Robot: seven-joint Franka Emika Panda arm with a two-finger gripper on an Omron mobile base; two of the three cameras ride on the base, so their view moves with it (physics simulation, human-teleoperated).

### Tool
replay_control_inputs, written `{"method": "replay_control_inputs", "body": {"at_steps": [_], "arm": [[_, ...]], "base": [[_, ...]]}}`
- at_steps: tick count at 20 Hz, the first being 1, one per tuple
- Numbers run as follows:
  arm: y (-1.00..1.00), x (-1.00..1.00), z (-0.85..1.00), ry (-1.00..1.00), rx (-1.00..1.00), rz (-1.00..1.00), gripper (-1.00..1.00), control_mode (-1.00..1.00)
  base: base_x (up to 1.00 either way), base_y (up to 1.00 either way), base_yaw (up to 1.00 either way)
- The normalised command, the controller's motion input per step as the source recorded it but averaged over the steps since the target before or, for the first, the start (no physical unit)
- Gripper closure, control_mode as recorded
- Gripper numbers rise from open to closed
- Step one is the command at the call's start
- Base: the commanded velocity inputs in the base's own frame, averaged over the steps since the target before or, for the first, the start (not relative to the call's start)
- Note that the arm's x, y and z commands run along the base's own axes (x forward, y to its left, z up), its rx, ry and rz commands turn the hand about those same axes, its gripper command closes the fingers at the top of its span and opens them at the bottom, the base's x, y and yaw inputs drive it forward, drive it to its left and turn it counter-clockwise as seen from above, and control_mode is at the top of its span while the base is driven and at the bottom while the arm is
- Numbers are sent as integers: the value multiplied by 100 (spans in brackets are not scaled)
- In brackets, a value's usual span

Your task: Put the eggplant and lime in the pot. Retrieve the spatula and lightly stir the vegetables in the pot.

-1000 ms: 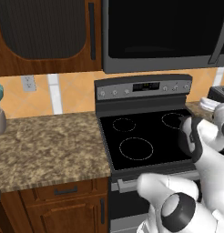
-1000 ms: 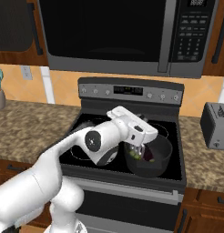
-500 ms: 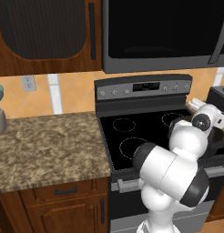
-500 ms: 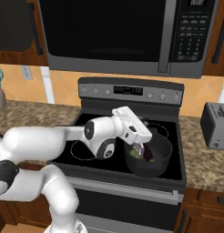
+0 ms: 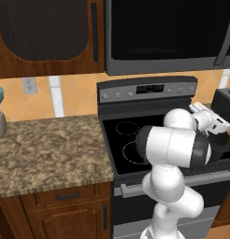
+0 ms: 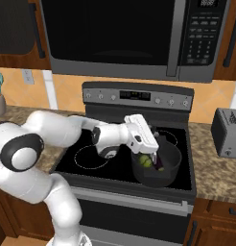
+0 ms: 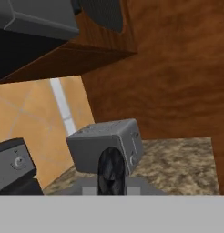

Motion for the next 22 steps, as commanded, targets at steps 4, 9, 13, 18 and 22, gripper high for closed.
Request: {"method": "replay_control_inputs", "body": {"at_steps": [4,9,13,18,22], "arm": [[-3,-43,-9,0,1,-7,100,-100],[-1,-94,-1,2,7,-3,100,-100],[-7,-34,1,5,6,-1,100,-100],[-16,43,-3,0,0,0,100,-100],[-2,21,-39,-3,-2,0,100,-100]], "base": [[0,0,0],[0,0,0],[0,0,0],[0,0,0],[0,0,0]]}}
